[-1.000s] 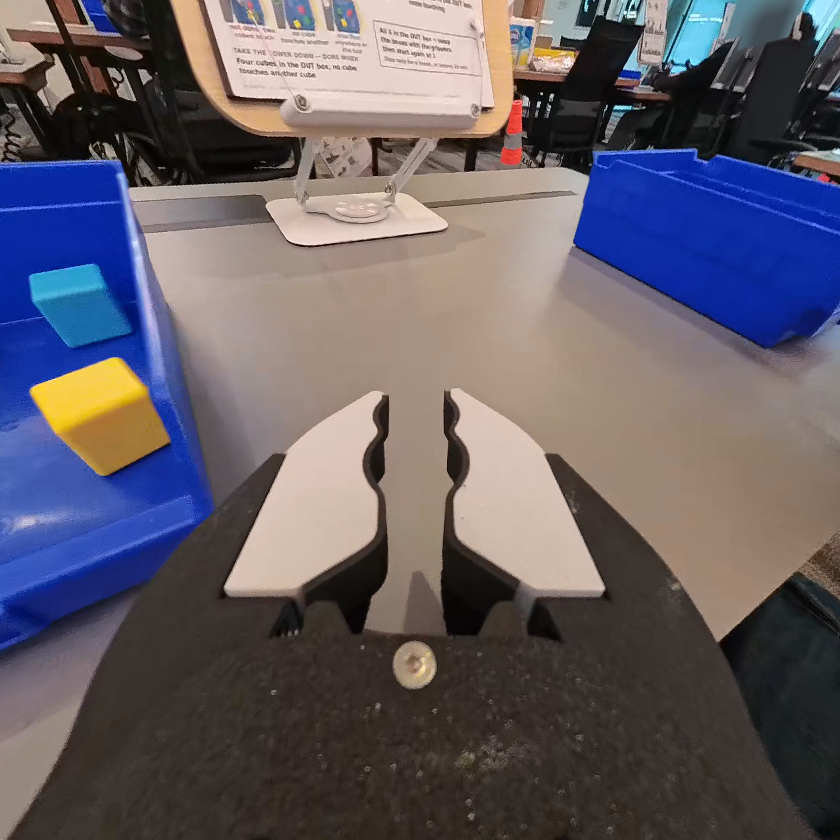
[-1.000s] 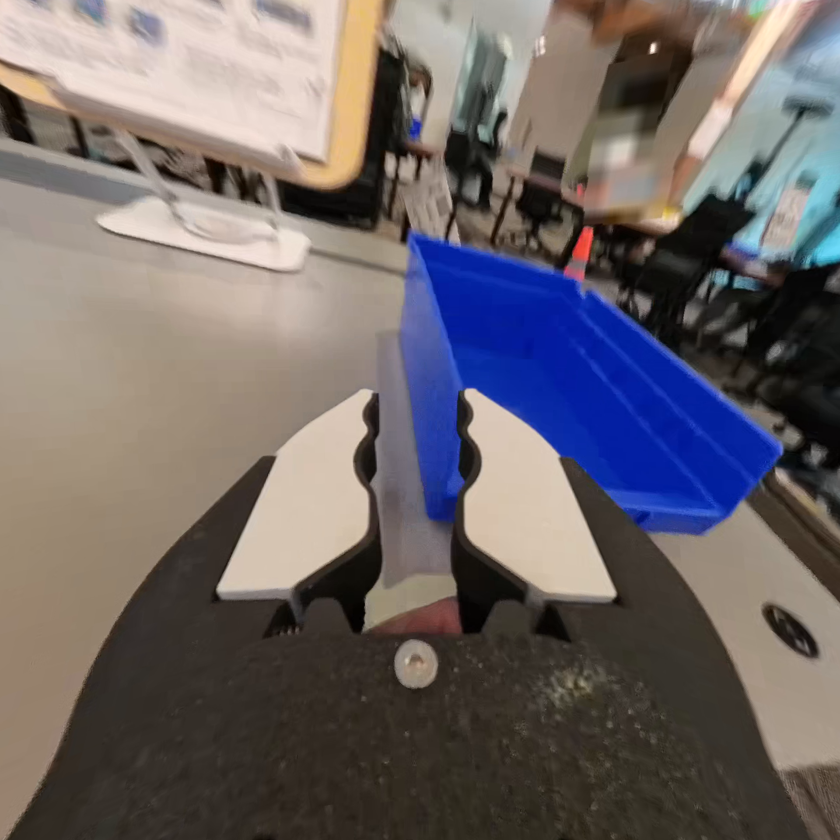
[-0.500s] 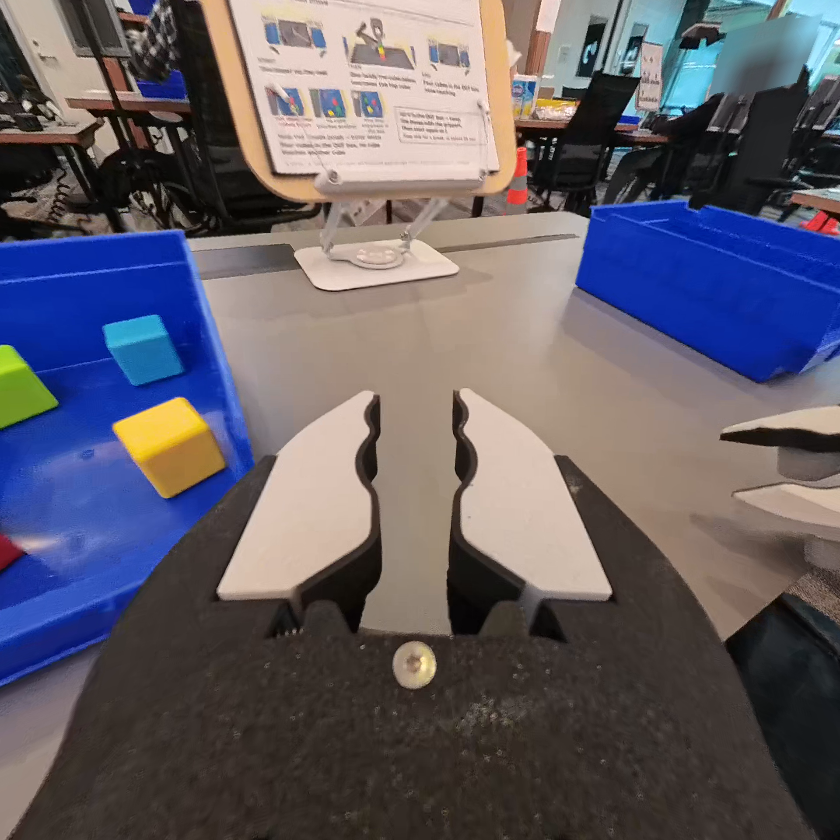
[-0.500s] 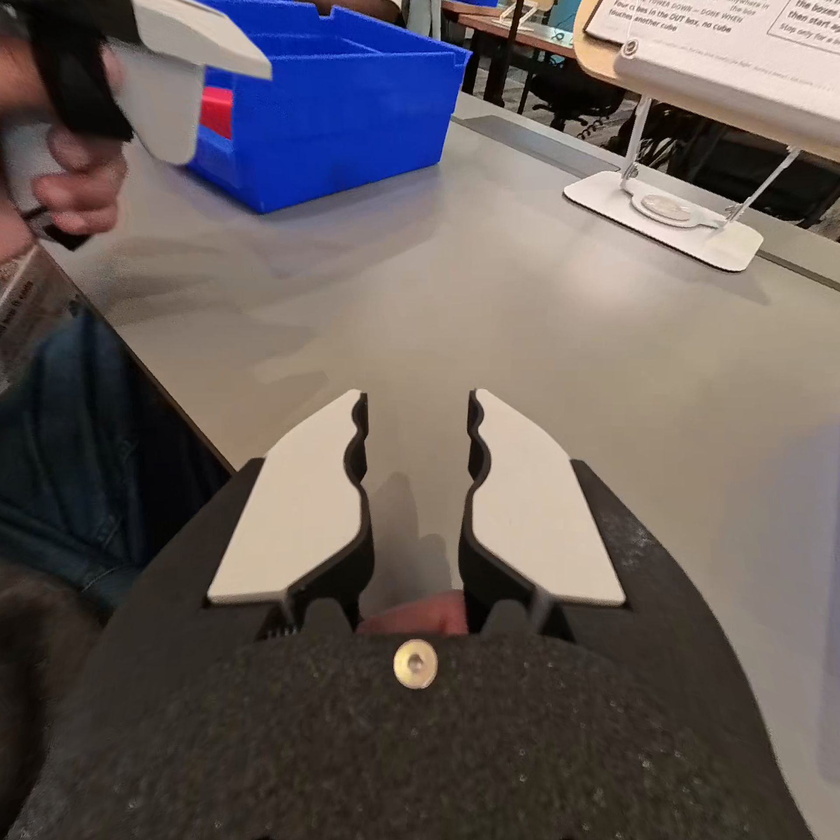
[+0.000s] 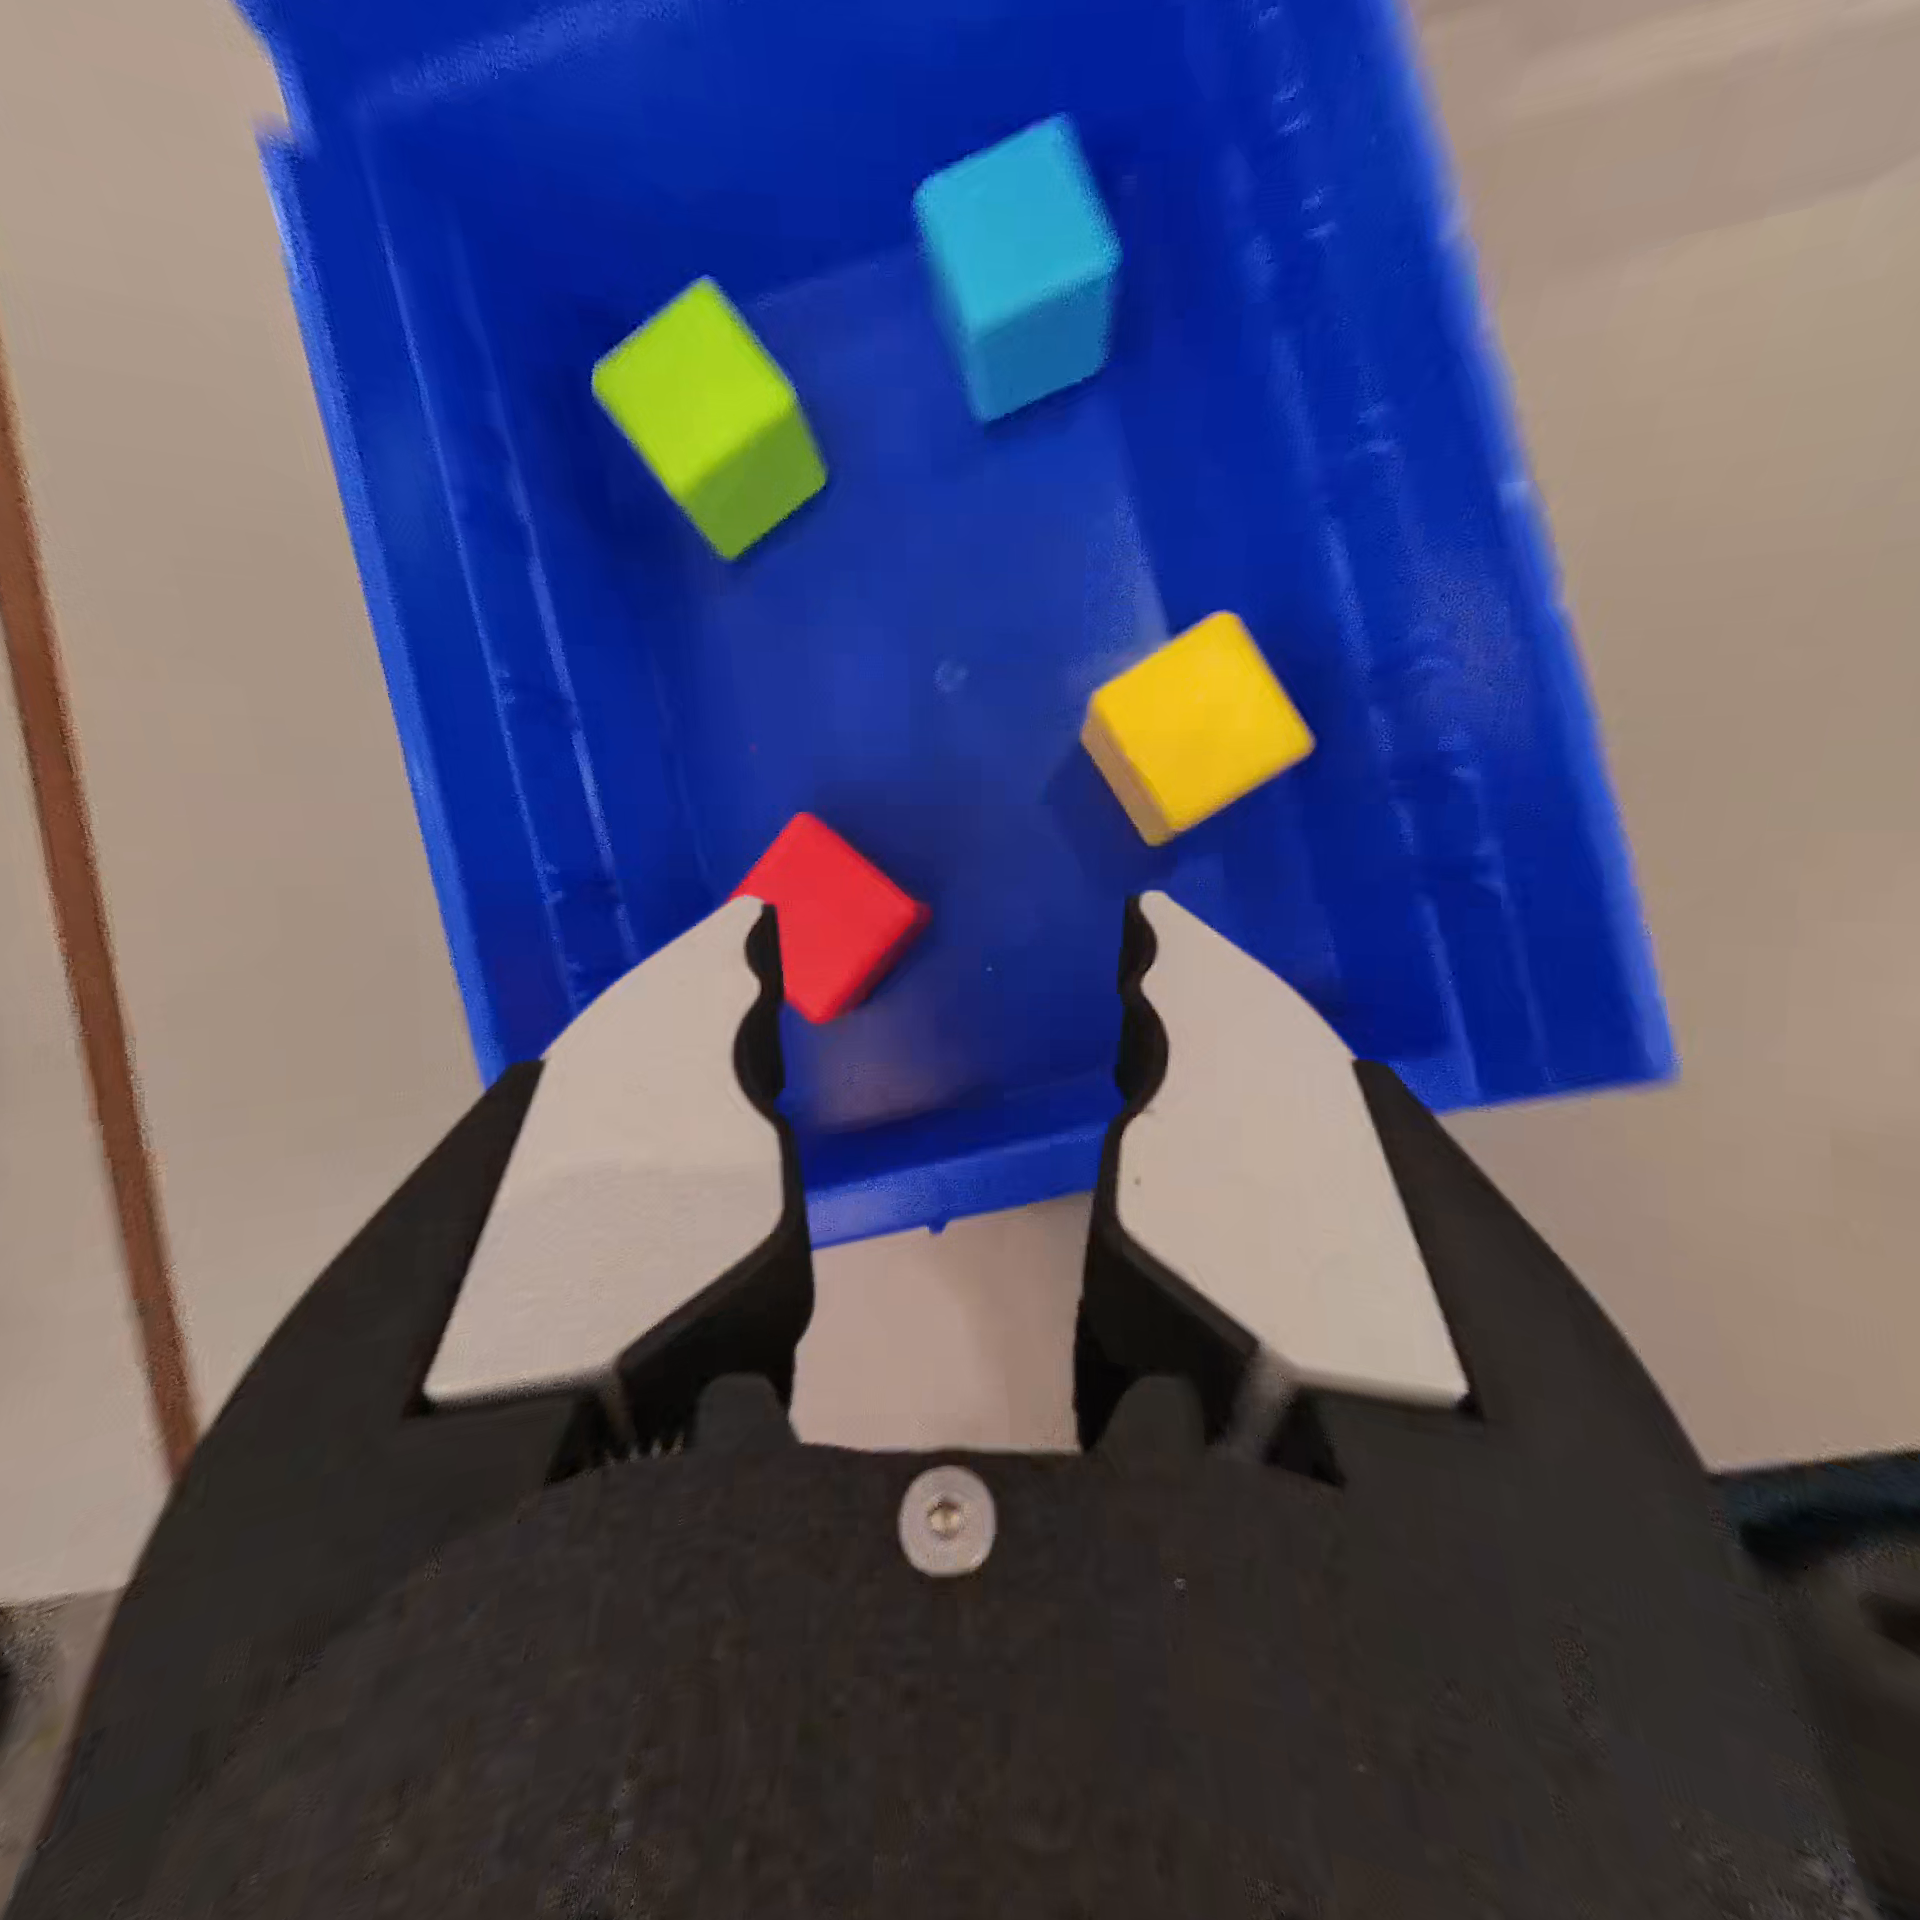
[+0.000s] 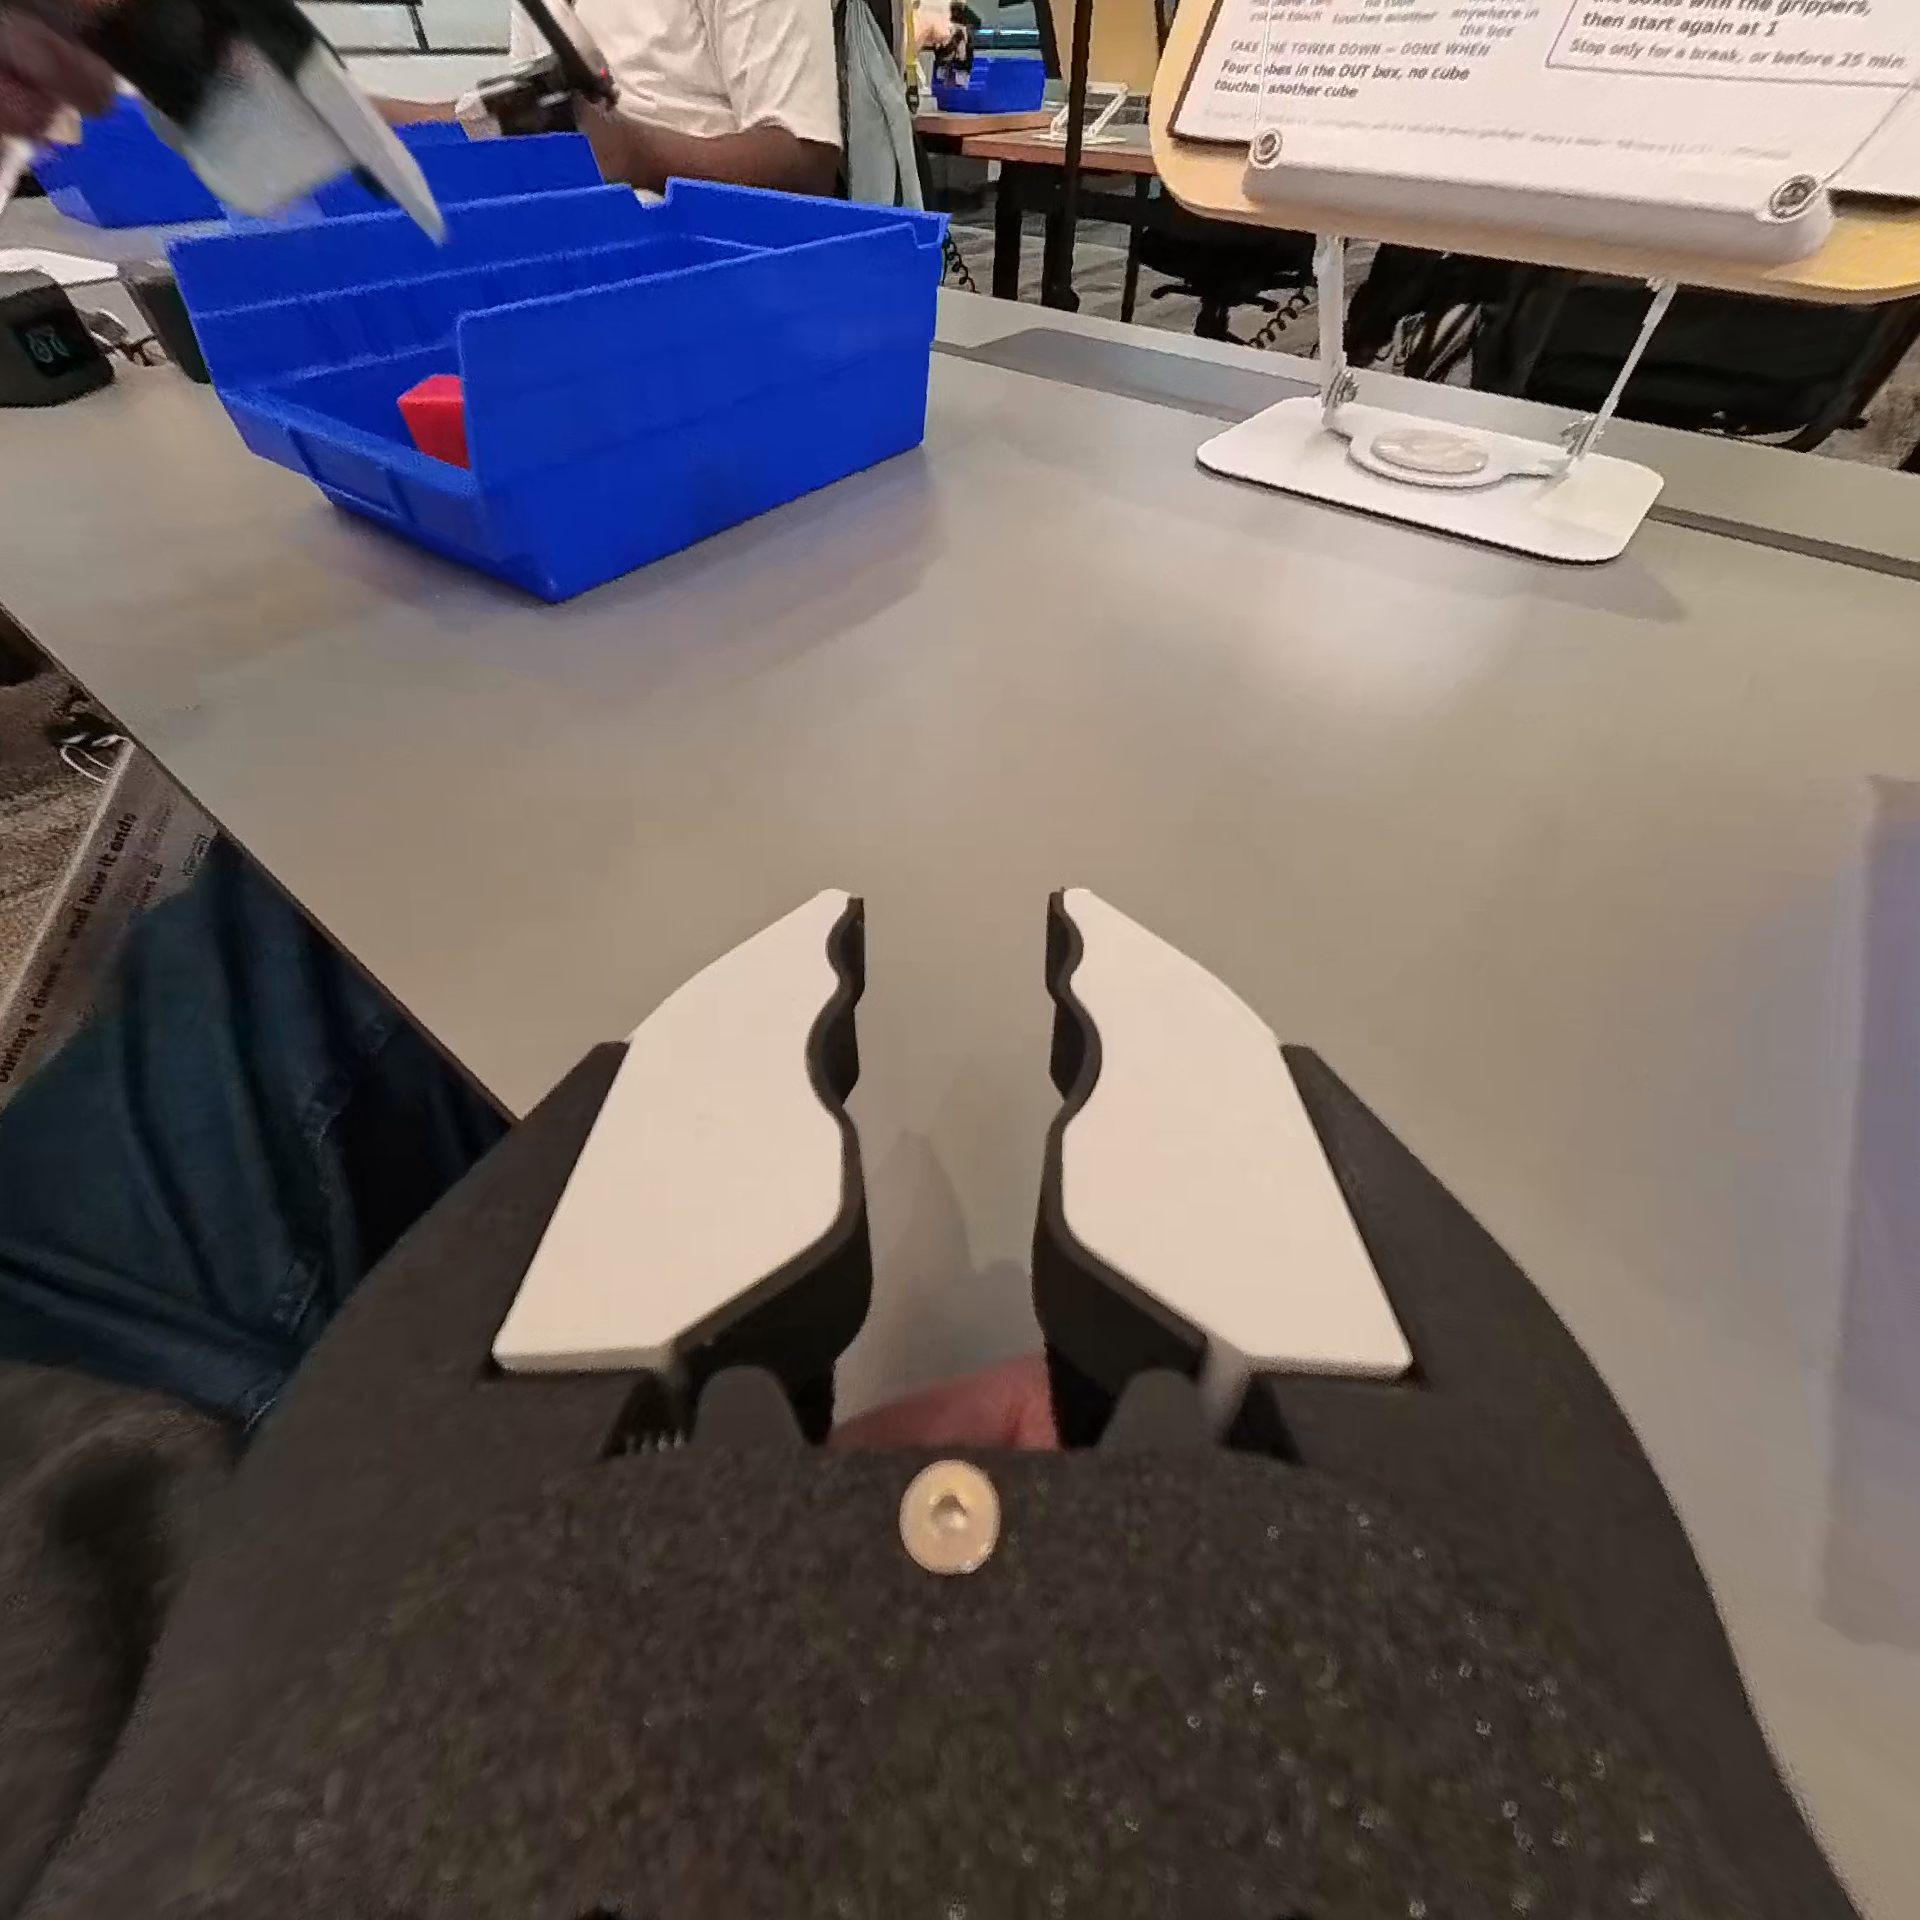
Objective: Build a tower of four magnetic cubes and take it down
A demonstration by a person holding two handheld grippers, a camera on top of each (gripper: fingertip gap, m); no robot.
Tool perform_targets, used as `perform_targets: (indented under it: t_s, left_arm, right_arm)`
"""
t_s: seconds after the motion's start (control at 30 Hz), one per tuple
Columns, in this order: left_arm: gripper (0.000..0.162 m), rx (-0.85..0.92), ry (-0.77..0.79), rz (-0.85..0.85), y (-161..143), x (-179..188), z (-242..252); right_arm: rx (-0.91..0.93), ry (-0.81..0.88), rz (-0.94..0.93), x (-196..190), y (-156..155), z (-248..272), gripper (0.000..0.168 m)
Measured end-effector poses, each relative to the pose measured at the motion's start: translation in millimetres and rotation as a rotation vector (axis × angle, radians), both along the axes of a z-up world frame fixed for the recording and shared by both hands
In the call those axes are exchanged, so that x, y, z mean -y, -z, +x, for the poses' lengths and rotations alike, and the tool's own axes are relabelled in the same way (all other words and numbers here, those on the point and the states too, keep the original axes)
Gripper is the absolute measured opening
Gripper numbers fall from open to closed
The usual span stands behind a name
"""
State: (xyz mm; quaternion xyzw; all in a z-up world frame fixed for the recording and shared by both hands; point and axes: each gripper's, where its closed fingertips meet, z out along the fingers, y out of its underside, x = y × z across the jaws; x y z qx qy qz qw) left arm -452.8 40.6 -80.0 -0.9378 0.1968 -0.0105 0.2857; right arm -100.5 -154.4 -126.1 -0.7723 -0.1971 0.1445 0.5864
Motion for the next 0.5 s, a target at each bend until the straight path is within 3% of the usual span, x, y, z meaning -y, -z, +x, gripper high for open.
perform_targets:
  t_s: [0.13, 0.27, 0.37, 0.5]
  left_arm:
    - [0.053, 0.096, -0.136, -0.138, 42.1, -17.9, -5.5]
    - [0.055, -0.024, -0.167, -0.167, 62.1, -23.2, -23.4]
    - [0.055, -0.165, 0.009, -0.196, 64.2, -24.2, -25.9]
    - [0.068, -0.467, 0.357, -0.312, 64.9, -13.4, -42.5]
  right_arm:
    - [-0.008, -0.011, -0.001, 1.7, -1.4, -2.3, 0.033]
    - [0.02, -0.015, 0.017, 3.7, -3.1, -3.3, 0.032]
    - [0.041, -0.013, 0.022, 3.4, -1.9, -1.9, 0.032]
    - [0.04, -0.013, 0.012, 2.7, 0.1, -0.9, 0.031]
